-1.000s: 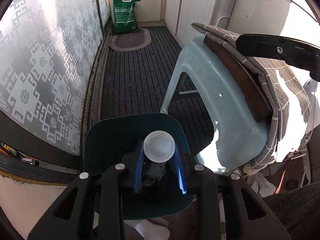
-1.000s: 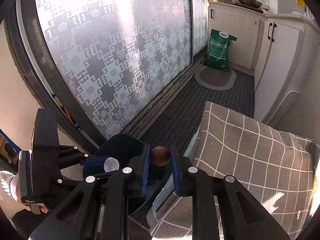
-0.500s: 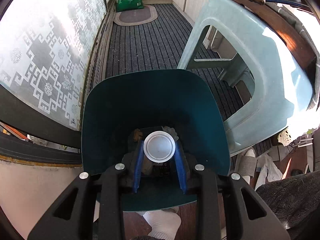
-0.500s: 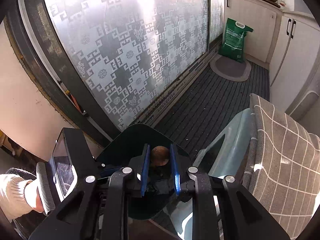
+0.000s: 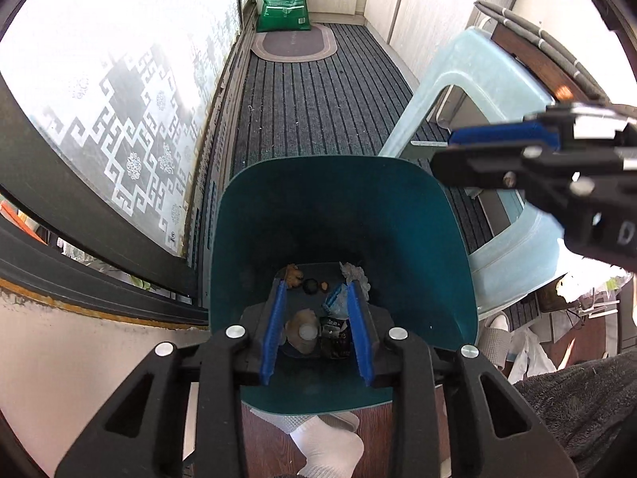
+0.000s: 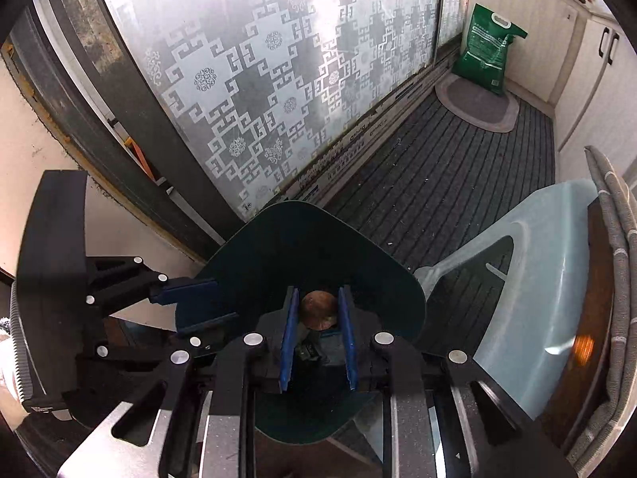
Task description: Collect trash
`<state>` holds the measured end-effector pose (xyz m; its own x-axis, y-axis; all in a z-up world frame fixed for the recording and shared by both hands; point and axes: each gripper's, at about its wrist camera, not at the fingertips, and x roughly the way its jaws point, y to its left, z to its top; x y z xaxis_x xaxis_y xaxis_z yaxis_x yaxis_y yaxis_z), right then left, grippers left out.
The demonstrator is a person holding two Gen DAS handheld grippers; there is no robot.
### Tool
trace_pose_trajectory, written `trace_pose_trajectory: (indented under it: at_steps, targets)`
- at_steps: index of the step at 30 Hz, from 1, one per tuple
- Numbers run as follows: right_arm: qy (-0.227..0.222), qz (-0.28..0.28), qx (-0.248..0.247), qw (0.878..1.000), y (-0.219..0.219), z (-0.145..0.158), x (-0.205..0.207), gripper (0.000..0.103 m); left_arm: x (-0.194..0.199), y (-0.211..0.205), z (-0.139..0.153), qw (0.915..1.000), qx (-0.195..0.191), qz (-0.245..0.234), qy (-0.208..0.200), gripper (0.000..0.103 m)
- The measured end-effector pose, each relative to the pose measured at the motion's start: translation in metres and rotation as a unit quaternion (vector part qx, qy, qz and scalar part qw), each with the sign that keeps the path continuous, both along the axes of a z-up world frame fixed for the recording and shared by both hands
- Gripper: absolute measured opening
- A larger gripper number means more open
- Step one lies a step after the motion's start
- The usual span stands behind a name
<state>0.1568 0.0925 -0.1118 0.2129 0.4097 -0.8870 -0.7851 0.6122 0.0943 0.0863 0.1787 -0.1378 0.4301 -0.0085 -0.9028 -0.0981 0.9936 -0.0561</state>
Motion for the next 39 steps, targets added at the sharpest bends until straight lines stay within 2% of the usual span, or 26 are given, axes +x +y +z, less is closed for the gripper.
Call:
trace_pose_trajectory:
  at_steps: [4,15,23,24,25,27,32,36,39]
  targets:
    - [0.008,0.002,-0.024,1.000,0.008,-0.021,-0.004,0.020,-0.004,0.008,0.020,0.9993,0.013,0.008,-0.033,0.030]
    - [0.036,0.001,-0.071,0.997,0.009,-0.068,-0.010,0.020,-0.014,0.020,0.077,0.9936,-0.003,0.035,-0.107,0.028]
    - [0.056,0.016,-0.110,0.992,0.007,-0.102,-0.021,0.021,-0.017,0.018,0.099,0.9902,-0.005,0.035,-0.135,0.028]
    - [0.059,0.015,-0.113,0.992,0.007,-0.104,-0.021,0.025,-0.017,0.018,0.101,0.9898,-0.006,0.036,-0.137,0.028]
    - [0.058,0.012,-0.113,0.992,0.005,-0.104,-0.021,0.031,-0.017,0.017,0.104,0.9895,-0.007,0.035,-0.140,0.028]
    - [0.056,0.009,-0.110,0.992,0.004,-0.101,-0.020,0.033,-0.019,0.017,0.110,0.9884,-0.007,0.034,-0.148,0.028]
    - [0.041,0.018,-0.092,0.995,0.004,-0.090,-0.028,0.033,-0.023,0.015,0.128,0.9855,-0.009,0.036,-0.166,0.028]
    - [0.025,0.019,-0.068,0.997,0.000,-0.069,-0.034,0.032,-0.028,0.011,0.142,0.9828,-0.009,0.034,-0.181,0.028]
    - [0.008,0.016,-0.046,0.999,-0.007,-0.050,-0.038,0.027,-0.032,0.006,0.151,0.9818,-0.009,0.032,-0.187,0.028]
